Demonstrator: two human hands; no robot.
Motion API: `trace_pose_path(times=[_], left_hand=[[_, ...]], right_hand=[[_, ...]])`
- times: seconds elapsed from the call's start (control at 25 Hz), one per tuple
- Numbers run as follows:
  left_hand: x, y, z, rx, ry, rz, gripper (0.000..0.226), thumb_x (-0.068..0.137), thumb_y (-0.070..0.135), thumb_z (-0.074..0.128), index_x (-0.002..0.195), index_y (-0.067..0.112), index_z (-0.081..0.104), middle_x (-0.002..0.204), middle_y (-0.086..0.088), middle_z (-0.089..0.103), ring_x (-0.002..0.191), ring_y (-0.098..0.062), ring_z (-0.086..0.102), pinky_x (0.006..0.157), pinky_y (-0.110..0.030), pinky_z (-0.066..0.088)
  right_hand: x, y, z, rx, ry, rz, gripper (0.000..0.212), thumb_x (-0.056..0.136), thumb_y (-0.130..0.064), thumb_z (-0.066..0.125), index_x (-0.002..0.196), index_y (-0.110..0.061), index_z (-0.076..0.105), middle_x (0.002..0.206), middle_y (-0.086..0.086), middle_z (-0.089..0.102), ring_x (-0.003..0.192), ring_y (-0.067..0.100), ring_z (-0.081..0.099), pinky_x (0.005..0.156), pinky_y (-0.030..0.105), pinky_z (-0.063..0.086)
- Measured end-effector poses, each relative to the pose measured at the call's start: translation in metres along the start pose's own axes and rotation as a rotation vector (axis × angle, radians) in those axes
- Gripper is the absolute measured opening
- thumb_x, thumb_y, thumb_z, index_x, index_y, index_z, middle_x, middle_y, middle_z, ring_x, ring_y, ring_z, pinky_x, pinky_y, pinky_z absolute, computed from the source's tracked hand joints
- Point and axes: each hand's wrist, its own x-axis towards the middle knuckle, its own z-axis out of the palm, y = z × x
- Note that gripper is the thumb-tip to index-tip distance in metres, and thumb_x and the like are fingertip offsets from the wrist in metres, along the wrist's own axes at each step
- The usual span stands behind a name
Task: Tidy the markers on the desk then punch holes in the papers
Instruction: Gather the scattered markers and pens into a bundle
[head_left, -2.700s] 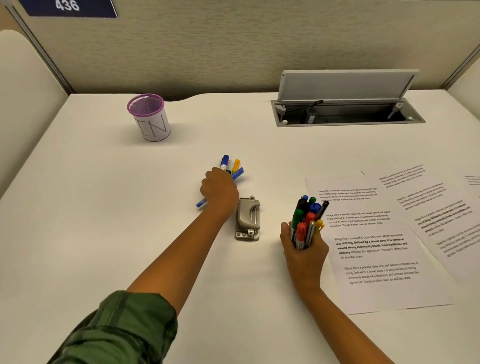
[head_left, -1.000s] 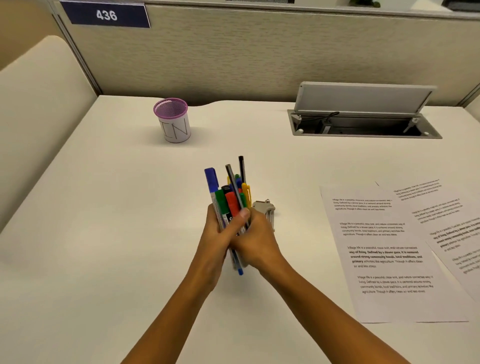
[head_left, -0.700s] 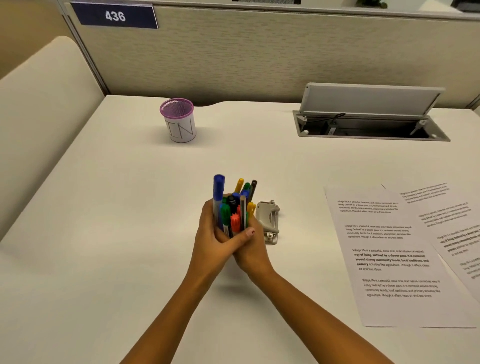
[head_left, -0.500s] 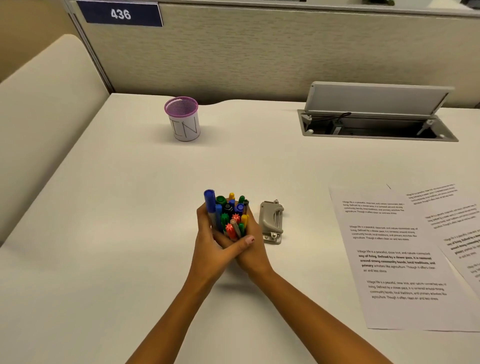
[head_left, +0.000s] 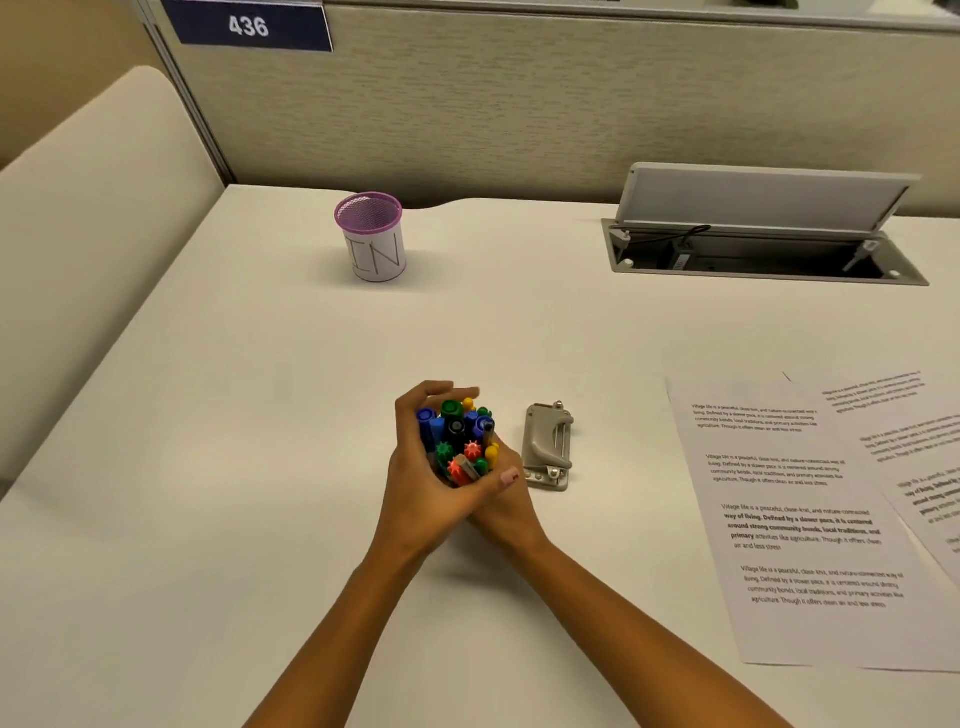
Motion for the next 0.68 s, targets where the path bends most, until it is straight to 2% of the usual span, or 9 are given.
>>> trace_pose_path(times=[0.12, 0.2, 0.28, 0.36, 0.44, 0.52, 0.6, 0.68], left_hand=[[0.002, 0.006, 0.005, 0.035, 0.077, 0.049, 0.081, 0.055, 0.038, 0.083, 0.124, 0.029, 0.040, 0.117, 0.028, 0.050, 0.115, -0.006, 0.056, 0.092, -0.019, 0.050], [-0.003, 0.005, 0.011, 0.038, 0.180, 0.064, 0.073, 0.057, 0.040, 0.081, 0.118, 0.032, 0.041, 0.113, 0.026, 0.050, 0.112, -0.005, 0.056, 0.090, -0.019, 0.050], [-0.009, 0.004, 0.017, 0.016, 0.262, 0.085, 0.070, 0.060, 0.038, 0.082, 0.116, 0.033, 0.040, 0.112, 0.024, 0.049, 0.110, -0.006, 0.056, 0.089, -0.018, 0.049], [-0.012, 0.000, 0.020, -0.014, 0.299, 0.099, 0.076, 0.060, 0.029, 0.085, 0.119, 0.031, 0.037, 0.115, 0.025, 0.047, 0.112, -0.006, 0.055, 0.089, -0.016, 0.048], [-0.011, -0.003, 0.019, -0.055, 0.285, 0.087, 0.085, 0.059, 0.022, 0.086, 0.125, 0.026, 0.033, 0.119, 0.024, 0.046, 0.115, -0.008, 0.054, 0.090, -0.016, 0.048], [-0.009, -0.005, 0.016, -0.070, 0.237, 0.086, 0.093, 0.059, 0.025, 0.086, 0.133, 0.021, 0.029, 0.124, 0.020, 0.046, 0.119, -0.012, 0.053, 0.092, -0.018, 0.048], [-0.010, -0.007, 0.011, -0.065, 0.166, 0.099, 0.096, 0.060, 0.030, 0.085, 0.136, 0.022, 0.028, 0.126, 0.020, 0.048, 0.123, -0.011, 0.051, 0.093, -0.017, 0.047], [-0.009, -0.008, 0.007, -0.058, 0.111, 0.080, 0.092, 0.059, 0.038, 0.085, 0.133, 0.030, 0.032, 0.124, 0.024, 0.051, 0.122, -0.006, 0.051, 0.094, -0.017, 0.047]], right_hand=[[-0.003, 0.002, 0.002, 0.009, -0.031, 0.035, 0.038, 0.084, -0.027, 0.067, 0.110, -0.048, 0.049, 0.101, -0.030, 0.060, 0.099, -0.015, 0.057, 0.078, 0.004, 0.047], [-0.004, 0.004, 0.004, -0.006, -0.058, 0.055, 0.032, 0.084, -0.035, 0.063, 0.105, -0.056, 0.052, 0.098, -0.038, 0.061, 0.099, -0.013, 0.058, 0.077, 0.005, 0.047], [-0.005, 0.005, 0.004, -0.011, -0.065, 0.057, 0.025, 0.084, -0.039, 0.061, 0.101, -0.057, 0.053, 0.093, -0.040, 0.061, 0.095, -0.012, 0.059, 0.074, 0.005, 0.048], [-0.006, 0.007, 0.004, -0.015, -0.049, 0.040, 0.022, 0.083, -0.038, 0.062, 0.100, -0.050, 0.053, 0.090, -0.035, 0.061, 0.093, -0.012, 0.060, 0.072, 0.005, 0.048], [-0.006, 0.006, 0.003, -0.004, -0.035, 0.030, 0.025, 0.083, -0.035, 0.065, 0.102, -0.045, 0.053, 0.090, -0.030, 0.061, 0.093, -0.012, 0.060, 0.071, 0.004, 0.047], [-0.005, 0.004, 0.003, -0.019, -0.023, 0.034, 0.027, 0.082, -0.035, 0.066, 0.102, -0.045, 0.051, 0.090, -0.032, 0.059, 0.093, -0.016, 0.058, 0.071, 0.001, 0.045], [-0.007, 0.004, 0.004, -0.013, -0.028, 0.027, 0.026, 0.081, -0.050, 0.063, 0.103, -0.046, 0.049, 0.093, -0.033, 0.058, 0.095, -0.018, 0.057, 0.074, 0.001, 0.045], [-0.007, 0.008, 0.004, -0.031, -0.060, 0.019, 0.040, 0.078, -0.066, 0.056, 0.110, -0.043, 0.049, 0.102, -0.028, 0.058, 0.099, -0.018, 0.056, 0.080, 0.003, 0.045]])
